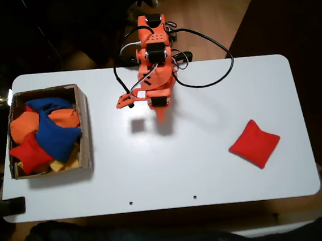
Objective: Grasp a bag and put it in the box.
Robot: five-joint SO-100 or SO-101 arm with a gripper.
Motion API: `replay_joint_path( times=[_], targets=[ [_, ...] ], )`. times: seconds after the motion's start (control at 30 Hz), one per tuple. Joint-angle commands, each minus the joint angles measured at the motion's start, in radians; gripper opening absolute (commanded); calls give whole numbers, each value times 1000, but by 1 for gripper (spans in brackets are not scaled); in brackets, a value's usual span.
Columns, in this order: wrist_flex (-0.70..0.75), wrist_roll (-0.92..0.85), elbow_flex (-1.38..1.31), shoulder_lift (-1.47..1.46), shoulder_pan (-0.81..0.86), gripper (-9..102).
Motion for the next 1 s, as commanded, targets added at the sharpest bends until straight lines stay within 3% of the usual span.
replay_joint_path(
  times=[0.0,0.97],
  targets=[
    [-5,5,-25,3,-5,0],
    [3,11,-383,-270,-66,0]
  ],
)
